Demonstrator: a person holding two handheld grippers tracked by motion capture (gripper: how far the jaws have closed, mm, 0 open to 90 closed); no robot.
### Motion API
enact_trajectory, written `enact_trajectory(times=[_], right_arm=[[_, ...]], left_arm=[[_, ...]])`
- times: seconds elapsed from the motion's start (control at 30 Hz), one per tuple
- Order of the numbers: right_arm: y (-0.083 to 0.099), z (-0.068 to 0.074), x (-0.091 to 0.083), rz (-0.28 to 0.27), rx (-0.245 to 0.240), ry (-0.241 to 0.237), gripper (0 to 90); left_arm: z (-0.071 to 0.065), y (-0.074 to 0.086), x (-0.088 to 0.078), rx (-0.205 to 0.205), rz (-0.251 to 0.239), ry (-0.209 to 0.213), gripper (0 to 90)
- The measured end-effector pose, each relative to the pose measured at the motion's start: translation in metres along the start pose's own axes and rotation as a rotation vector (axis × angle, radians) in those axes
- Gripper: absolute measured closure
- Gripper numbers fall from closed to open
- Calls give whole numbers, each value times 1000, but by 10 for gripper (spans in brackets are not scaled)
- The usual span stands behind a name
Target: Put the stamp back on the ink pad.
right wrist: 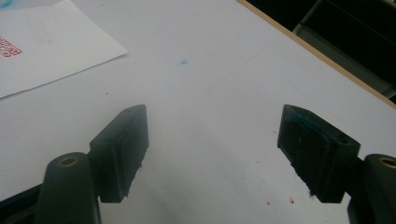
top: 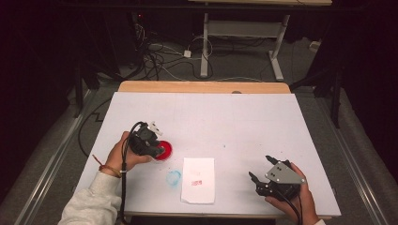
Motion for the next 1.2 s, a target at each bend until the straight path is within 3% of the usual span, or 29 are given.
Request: enact_trajectory(times=[0.13, 0.4, 0.6, 0.7, 0.83, 1.0, 1.2], right_arm=[[-1, 1, 0, -1, -6, -2, 251], [-1, 0, -1, -8, -5, 1, 250], [-2, -1, -2, -16, -3, 4, 249], [-3, -1, -2, -20, 0, 5, 249], [-3, -1, -3, -27, 1, 7, 247], [-4, -2, -4, -34, 9, 12, 242], [-5, -4, -6, -45, 14, 17, 238]], left_arm=[[-3, -5, -8, 32, -69, -22, 547], [-5, -13, -16, 44, -207, -87, 380], [-13, -19, -20, 75, -327, -98, 236], [-16, -21, -21, 91, -365, -113, 188], [-21, -23, -26, 137, -418, -147, 180], [-27, -24, -32, 163, -470, -168, 166], [-37, -25, -34, 209, -495, -192, 173]])
Point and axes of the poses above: each handheld gripper's, and its own axes: x roughly forward along the jaws, y roughly out of its underside, z roughly to its left, the point moved 6 cm from there along x, roughly forward along the jaws, and after that the axes turned 9 degrees about -z, right-handed, at the moved point
